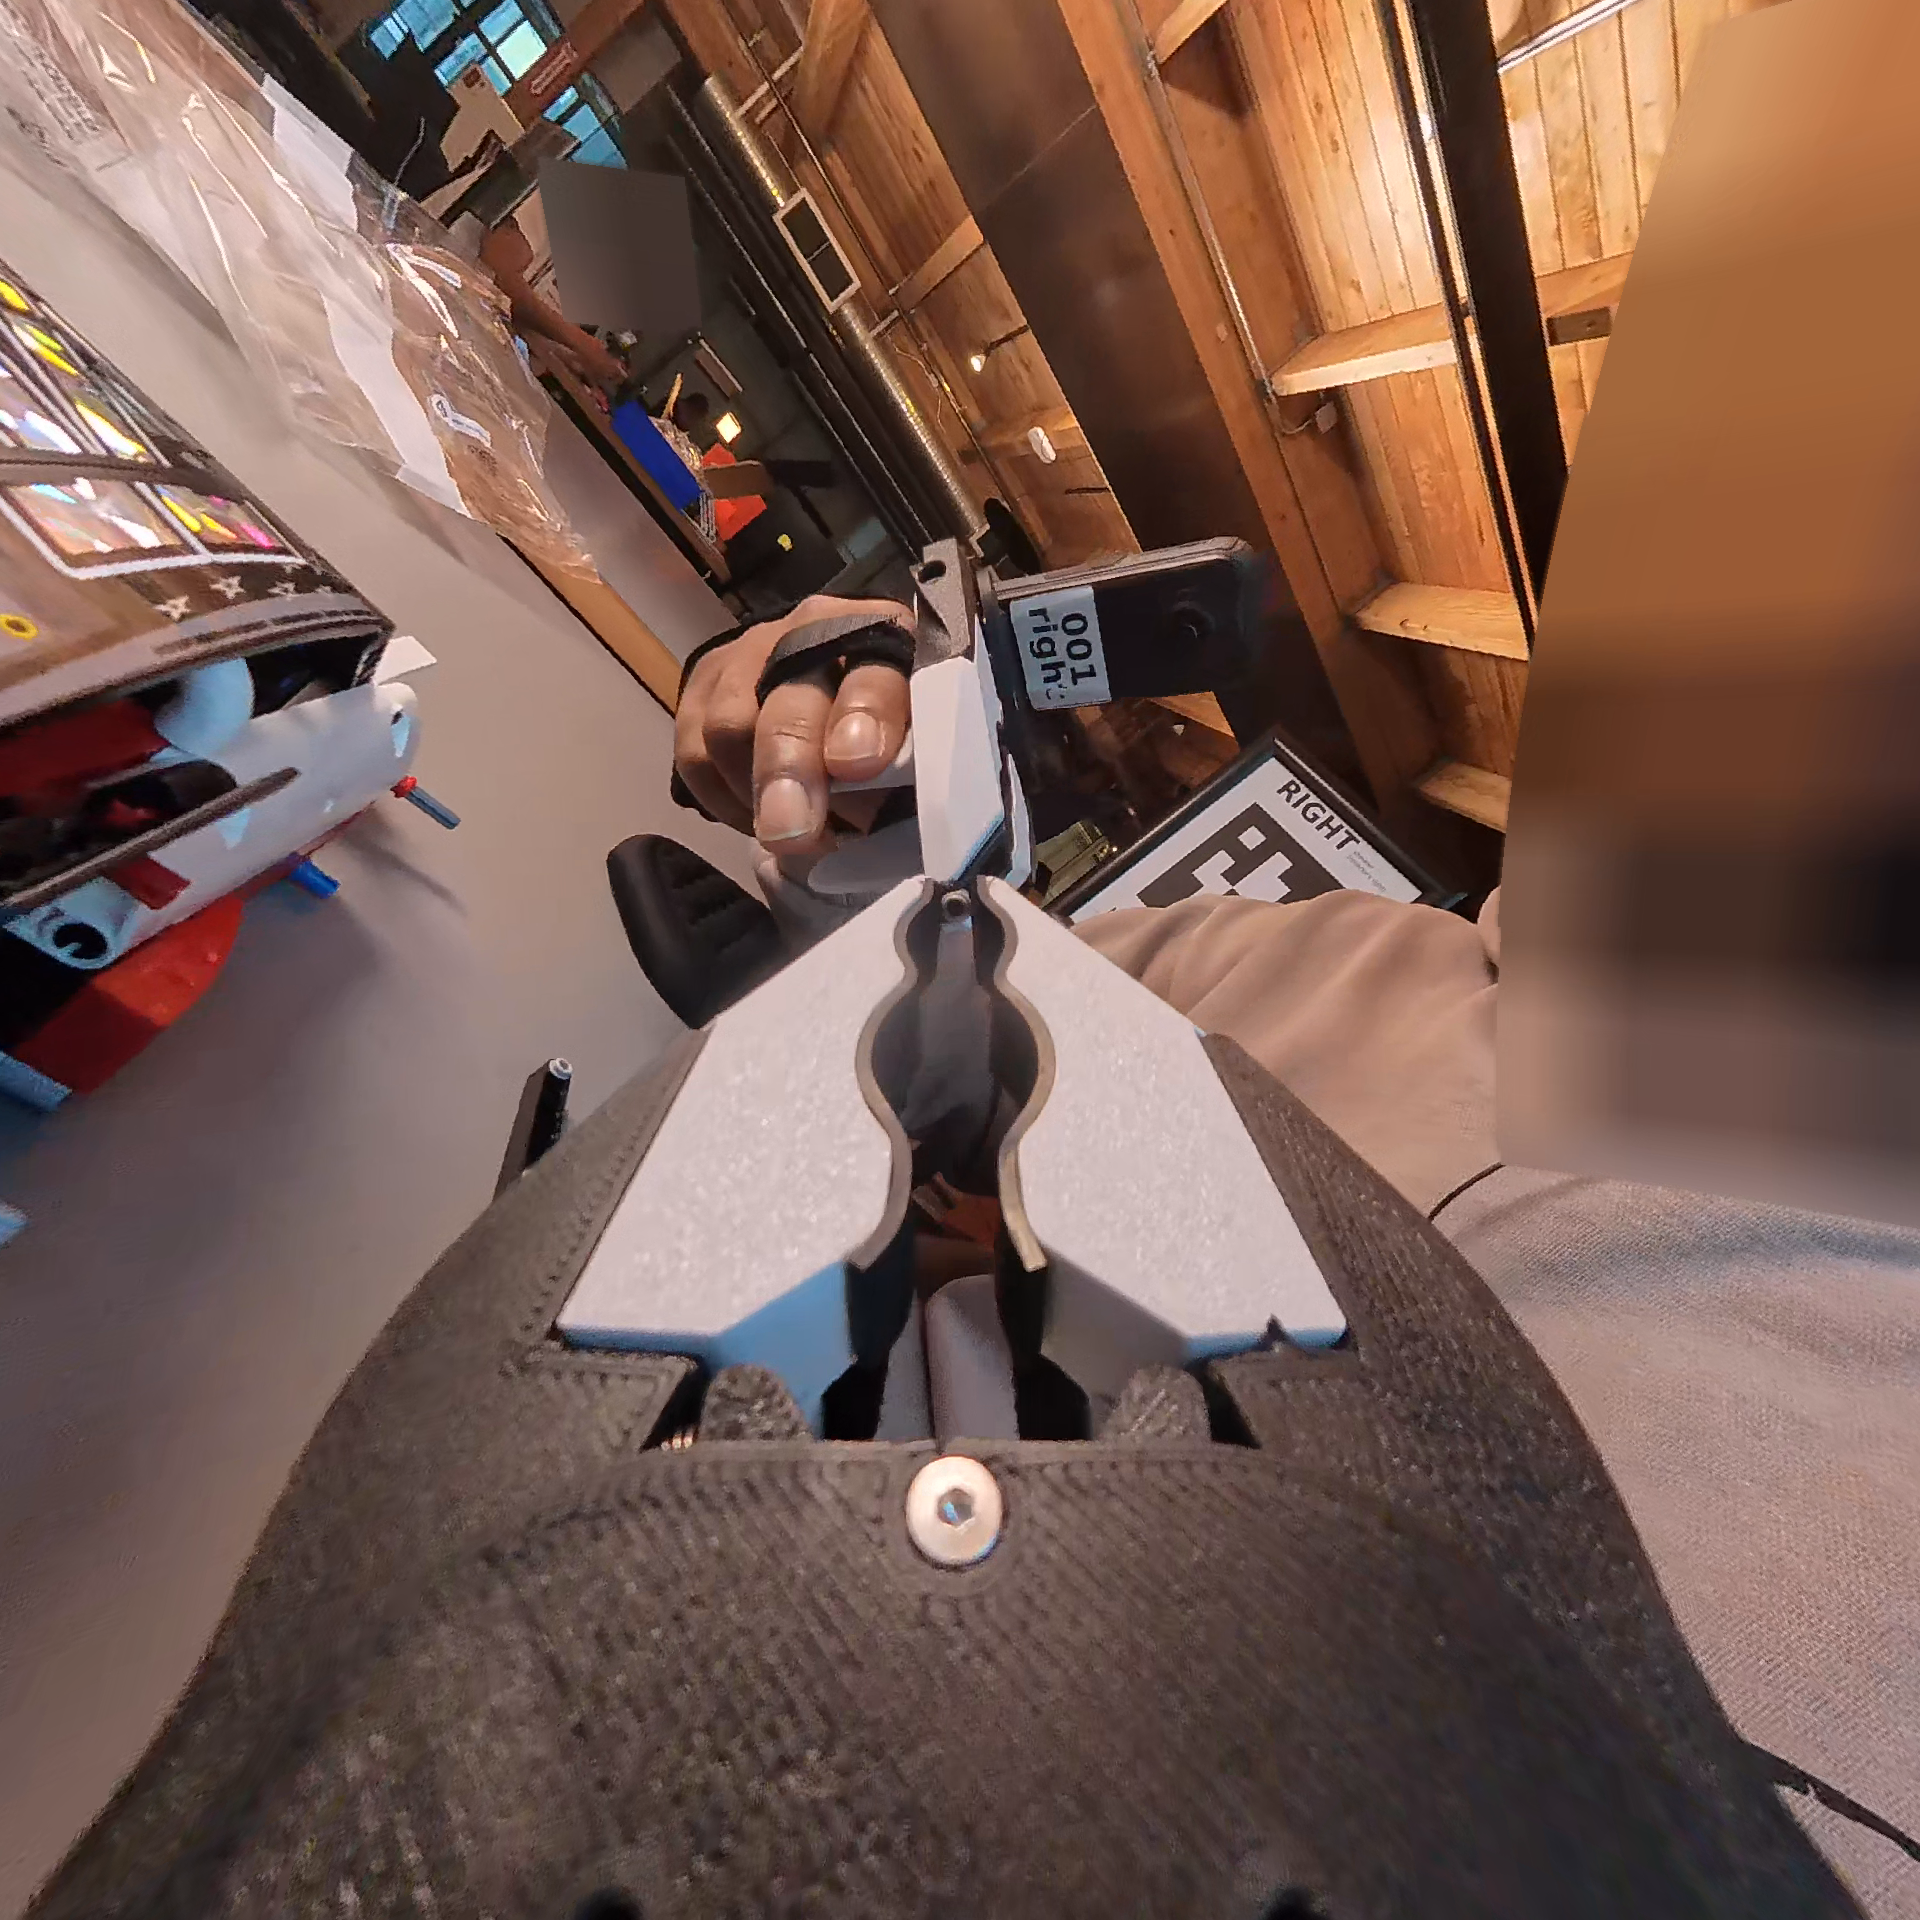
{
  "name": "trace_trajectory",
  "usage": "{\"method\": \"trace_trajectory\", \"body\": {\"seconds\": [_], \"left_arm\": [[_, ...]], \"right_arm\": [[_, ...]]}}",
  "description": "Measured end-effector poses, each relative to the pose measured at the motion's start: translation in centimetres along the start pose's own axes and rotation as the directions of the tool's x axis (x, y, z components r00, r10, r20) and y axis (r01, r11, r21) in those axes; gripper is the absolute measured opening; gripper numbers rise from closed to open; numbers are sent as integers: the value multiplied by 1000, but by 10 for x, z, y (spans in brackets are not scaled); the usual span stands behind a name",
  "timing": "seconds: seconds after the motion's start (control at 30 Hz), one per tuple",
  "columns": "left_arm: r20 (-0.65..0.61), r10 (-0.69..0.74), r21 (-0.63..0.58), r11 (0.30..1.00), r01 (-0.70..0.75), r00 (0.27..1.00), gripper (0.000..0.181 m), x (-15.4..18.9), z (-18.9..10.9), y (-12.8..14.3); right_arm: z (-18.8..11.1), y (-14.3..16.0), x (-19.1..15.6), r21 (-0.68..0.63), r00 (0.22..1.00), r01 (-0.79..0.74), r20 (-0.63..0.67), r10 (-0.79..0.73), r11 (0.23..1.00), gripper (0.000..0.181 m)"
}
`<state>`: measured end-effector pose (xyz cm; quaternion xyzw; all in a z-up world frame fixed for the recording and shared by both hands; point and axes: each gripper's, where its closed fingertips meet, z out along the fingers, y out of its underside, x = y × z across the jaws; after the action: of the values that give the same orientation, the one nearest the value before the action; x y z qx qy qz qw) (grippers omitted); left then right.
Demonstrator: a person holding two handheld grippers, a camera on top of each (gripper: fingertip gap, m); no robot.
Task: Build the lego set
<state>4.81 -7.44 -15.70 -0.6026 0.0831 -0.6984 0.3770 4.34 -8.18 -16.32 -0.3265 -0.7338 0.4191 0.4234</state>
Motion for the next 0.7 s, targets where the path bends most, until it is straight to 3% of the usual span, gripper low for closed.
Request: {"method": "trace_trajectory", "body": {"seconds": [0.43, 0.53, 0.63, 0.7], "left_arm": [[42, 66, -38, 997, -64, 997, 2, -2, -3, 2], [85, 153, -71, 987, -147, 985, 2, -3, -6, -1], [183, 373, -241, 914, -326, 910, 3, -10, -20, -2], [243, 579, -442, 780, -443, 778, 3, -21, -33, 5]], "right_arm": [[2, 2, 1, 7, 1000, -9, -12, 9, 1000, 1], [3, 6, 5, -5, 999, -22, -36, 22, 1000, 1], [1, 31, -1, -120, 995, -92, 20, 95, 988, 14], [-2, 61, -13, -270, 979, -155, 84, 184, 950, 20]]}}
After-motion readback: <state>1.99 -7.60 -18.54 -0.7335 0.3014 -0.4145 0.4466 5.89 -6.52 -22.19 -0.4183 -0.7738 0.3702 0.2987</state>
